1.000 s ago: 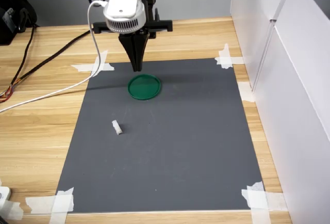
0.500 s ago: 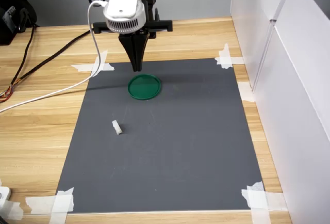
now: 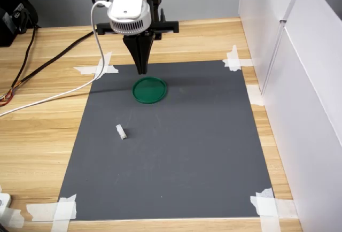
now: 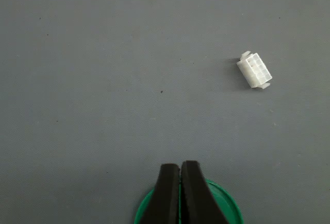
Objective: Grasp a white terminal and put it in the green lid.
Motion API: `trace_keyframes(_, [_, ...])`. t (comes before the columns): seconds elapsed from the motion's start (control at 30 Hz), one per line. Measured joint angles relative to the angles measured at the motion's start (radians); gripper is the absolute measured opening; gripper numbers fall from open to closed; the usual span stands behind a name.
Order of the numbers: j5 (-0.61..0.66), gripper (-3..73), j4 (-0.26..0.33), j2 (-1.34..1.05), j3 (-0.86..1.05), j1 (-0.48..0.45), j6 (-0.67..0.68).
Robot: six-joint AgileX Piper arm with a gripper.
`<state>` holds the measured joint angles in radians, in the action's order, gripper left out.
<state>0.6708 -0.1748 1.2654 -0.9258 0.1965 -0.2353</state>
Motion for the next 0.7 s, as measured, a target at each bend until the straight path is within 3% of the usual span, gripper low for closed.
trace_keyframes(0.53, [-0.018, -2.1, -0.017, 0.001, 0.0, 0.0, 0.009])
trace_keyframes(0.7, [-0.019, -2.1, -0.03, 0.002, 0.0, 0.0, 0.096])
